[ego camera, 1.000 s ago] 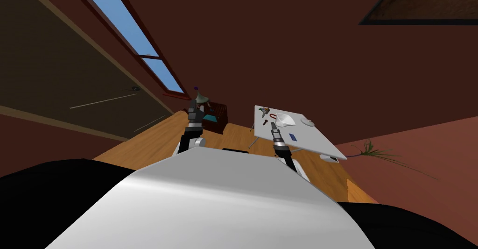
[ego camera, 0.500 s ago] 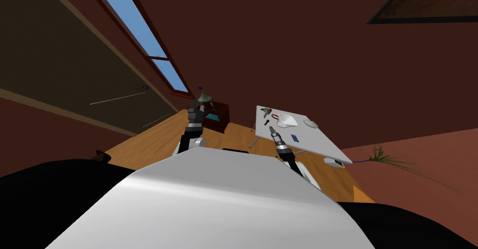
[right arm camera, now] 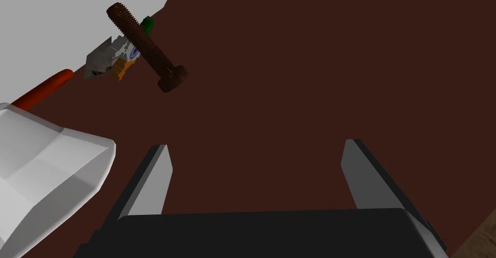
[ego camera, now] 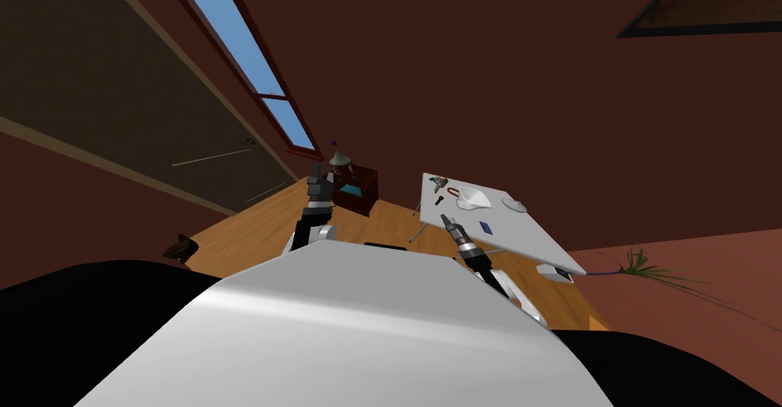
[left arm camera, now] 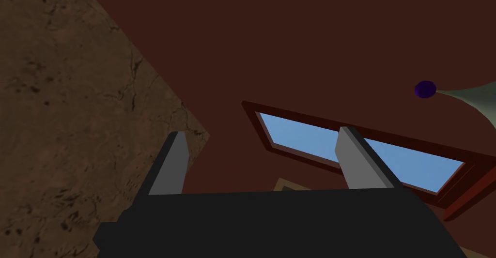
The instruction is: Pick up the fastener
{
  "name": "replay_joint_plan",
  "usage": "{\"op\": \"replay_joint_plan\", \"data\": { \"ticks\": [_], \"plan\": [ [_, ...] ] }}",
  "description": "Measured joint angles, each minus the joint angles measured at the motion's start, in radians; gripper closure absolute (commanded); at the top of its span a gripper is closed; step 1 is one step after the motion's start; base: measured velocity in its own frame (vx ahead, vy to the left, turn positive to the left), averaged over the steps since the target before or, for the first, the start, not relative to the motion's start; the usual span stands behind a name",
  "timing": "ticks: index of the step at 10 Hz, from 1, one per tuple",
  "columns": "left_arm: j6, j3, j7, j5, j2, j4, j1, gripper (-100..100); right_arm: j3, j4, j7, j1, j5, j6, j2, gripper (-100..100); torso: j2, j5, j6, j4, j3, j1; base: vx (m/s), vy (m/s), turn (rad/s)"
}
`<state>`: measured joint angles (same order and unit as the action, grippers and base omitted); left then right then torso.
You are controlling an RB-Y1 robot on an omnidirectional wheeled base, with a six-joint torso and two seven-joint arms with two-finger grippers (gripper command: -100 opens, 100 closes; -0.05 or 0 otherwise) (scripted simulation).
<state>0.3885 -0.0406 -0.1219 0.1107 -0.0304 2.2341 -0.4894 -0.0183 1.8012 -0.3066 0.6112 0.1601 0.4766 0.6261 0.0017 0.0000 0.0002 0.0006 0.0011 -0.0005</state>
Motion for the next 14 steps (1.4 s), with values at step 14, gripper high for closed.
{"op": "replay_joint_plan", "data": {
  "ticks": [14],
  "plan": [
    [0.000,0.000,0.000,0.000,0.000,0.000,0.000,0,-0.012,-0.248,-0.125,0.047,0.200,0.066,0.384,-100,-0.002,0.000,0.000,-0.001,-0.001,0.001,-0.012,0.016,0.078]
  ]
}}
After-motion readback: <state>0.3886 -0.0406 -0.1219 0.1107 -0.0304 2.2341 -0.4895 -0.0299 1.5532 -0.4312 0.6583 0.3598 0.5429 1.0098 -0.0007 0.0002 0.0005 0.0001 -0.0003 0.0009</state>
